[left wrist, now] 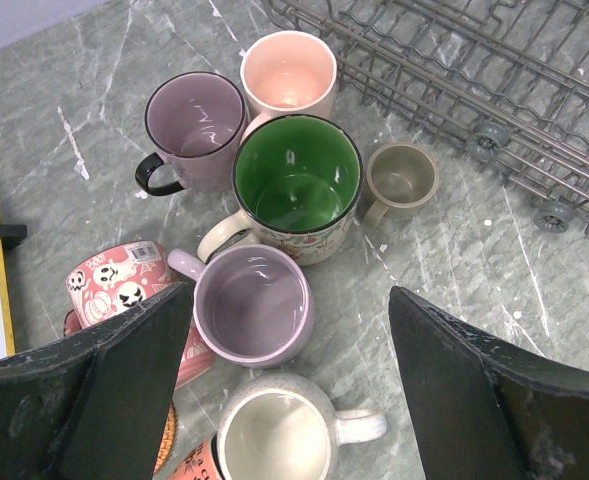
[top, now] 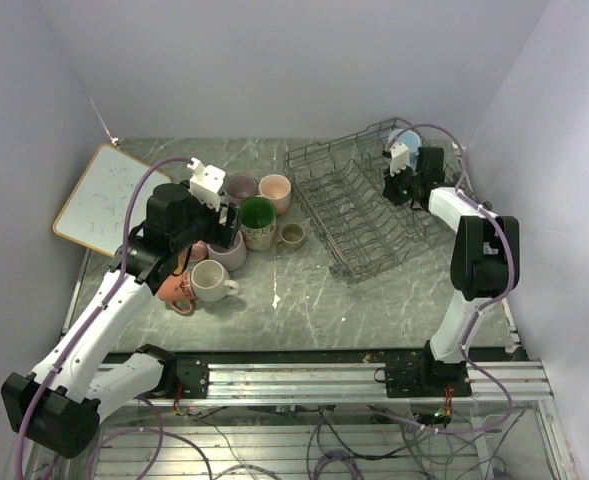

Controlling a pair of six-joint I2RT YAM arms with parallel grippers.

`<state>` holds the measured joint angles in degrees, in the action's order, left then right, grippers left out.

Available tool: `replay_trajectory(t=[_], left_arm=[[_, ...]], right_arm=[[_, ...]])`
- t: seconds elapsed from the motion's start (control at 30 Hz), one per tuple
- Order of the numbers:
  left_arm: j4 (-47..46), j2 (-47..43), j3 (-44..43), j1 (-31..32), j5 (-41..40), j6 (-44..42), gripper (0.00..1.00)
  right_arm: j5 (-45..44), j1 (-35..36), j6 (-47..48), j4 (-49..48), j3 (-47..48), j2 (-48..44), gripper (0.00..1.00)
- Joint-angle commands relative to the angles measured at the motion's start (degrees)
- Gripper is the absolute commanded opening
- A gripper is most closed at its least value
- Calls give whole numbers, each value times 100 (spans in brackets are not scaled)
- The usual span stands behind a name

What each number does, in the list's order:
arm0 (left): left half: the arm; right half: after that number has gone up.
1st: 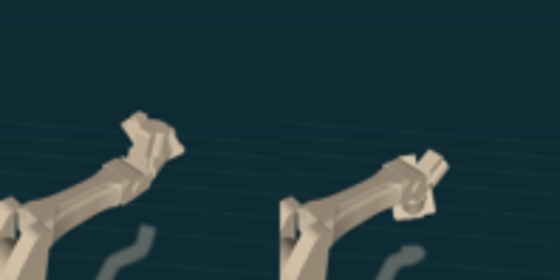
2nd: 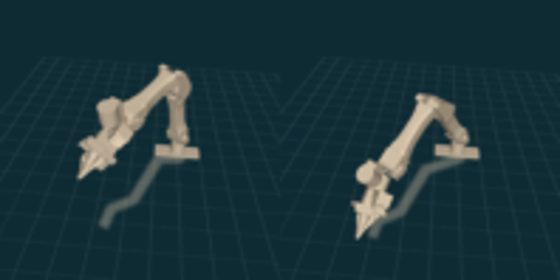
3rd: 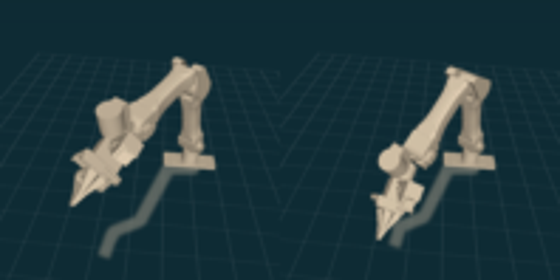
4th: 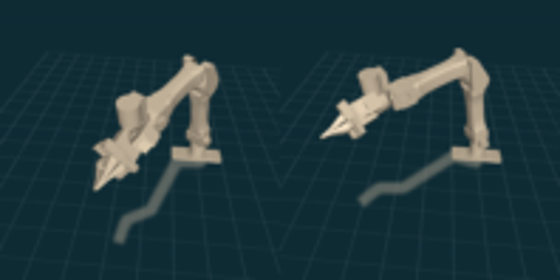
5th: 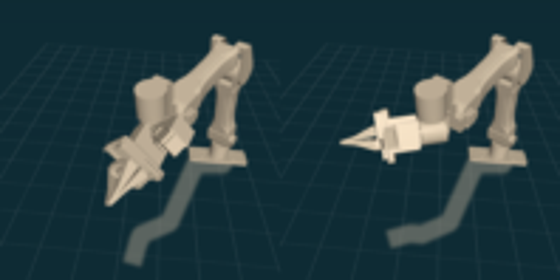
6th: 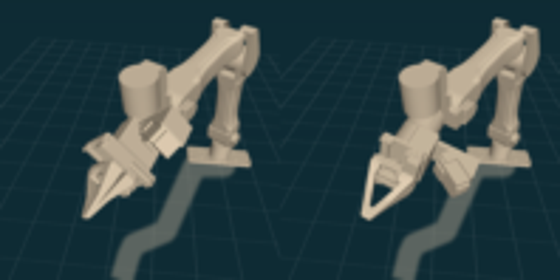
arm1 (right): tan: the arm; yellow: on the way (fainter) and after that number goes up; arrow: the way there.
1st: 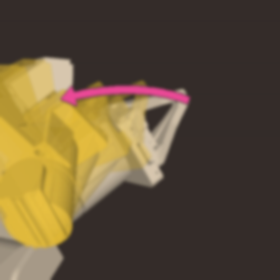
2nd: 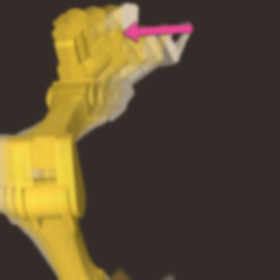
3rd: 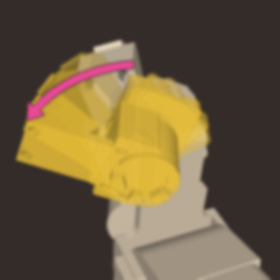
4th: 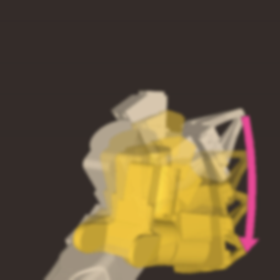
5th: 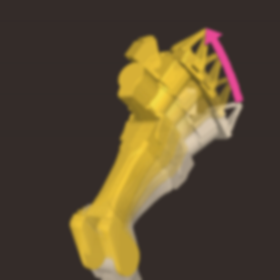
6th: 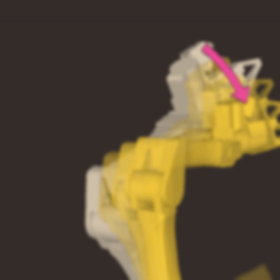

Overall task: Load the cups into the dish rack
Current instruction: Adjust the cup in the dish rack, then pick up the cup at the center of the board.

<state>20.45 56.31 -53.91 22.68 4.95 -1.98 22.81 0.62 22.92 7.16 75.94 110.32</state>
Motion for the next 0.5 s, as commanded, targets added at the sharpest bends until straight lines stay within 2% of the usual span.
replay_trajectory(t=[0.0, 0.17, 0.3, 0.47], left_arm=[[-5, -104, -23, -35, 65, 5, 90], [12, -98, -27, -40, 97, 63, 90], [-111, -165, 0, -35, 217, 206, 90], [-507, -354, 179, -35, 1108, 1023, 90]], right_arm=[[221, -27, -94, -47, -278, -786, 0], [502, -18, -413, -323, -835, -1722, 0], [860, -18, -610, -229, -1164, -2480, 5], [1927, -18, -1331, 28, -1451, -3547, 18]])
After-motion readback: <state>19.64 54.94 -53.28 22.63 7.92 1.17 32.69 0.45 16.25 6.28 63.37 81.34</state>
